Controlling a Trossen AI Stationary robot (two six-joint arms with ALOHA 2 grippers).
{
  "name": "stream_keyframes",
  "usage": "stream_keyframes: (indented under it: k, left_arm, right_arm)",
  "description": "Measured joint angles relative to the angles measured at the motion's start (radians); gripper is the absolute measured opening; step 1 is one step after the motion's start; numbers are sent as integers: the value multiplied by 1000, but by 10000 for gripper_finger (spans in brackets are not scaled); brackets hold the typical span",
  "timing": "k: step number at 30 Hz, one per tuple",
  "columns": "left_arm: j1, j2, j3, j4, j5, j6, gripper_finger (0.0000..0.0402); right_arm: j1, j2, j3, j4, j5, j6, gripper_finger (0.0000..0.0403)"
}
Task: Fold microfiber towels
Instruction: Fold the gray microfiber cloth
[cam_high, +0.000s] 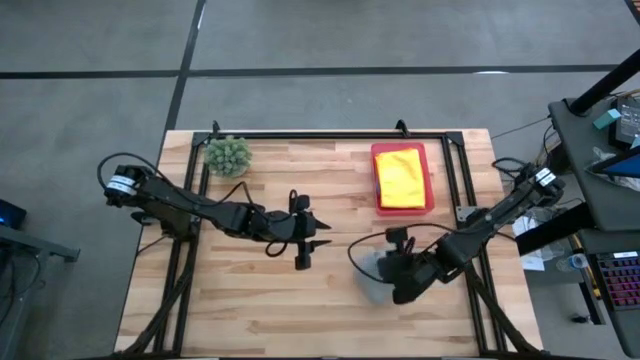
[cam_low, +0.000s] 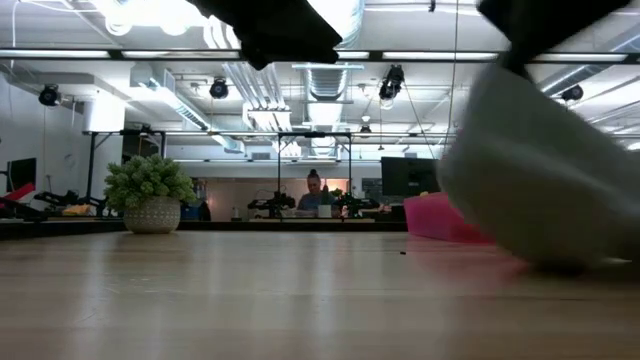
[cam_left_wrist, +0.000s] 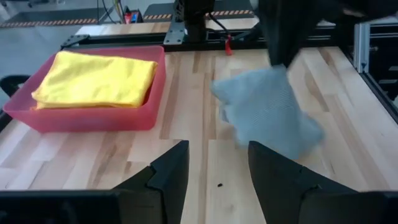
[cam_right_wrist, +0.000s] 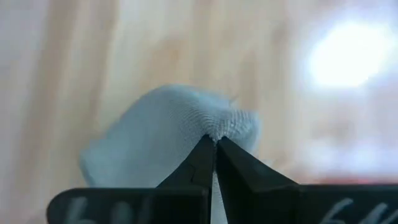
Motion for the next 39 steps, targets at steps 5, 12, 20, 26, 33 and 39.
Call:
stream_keyframes:
  k: [5, 12, 20, 26, 33, 39]
  left_arm:
    - [-16, -10, 0, -6, 19, 34, 151]
    - [-49, -13, 0, -48, 70, 73, 151]
    - [-55, -49, 0, -357, -175, -70, 151]
    - [-58, -41, -20, -439, -206, -132, 151]
    - [-58, -45, -110, -438, -360, -225, 151]
    - [-59, -45, -206, -220, -383, -188, 151]
  right_arm:
    - [-31, -58, 2, 182, 240, -259, 9]
    - [-182, -90, -58, 606, 258, -484, 9]
    - [-355, -90, -74, 812, 132, -420, 9]
    - [-422, -82, -89, 939, 132, -271, 9]
    - [-448, -82, -89, 971, 133, -244, 9]
    - [-450, -75, -89, 982, 133, -244, 9]
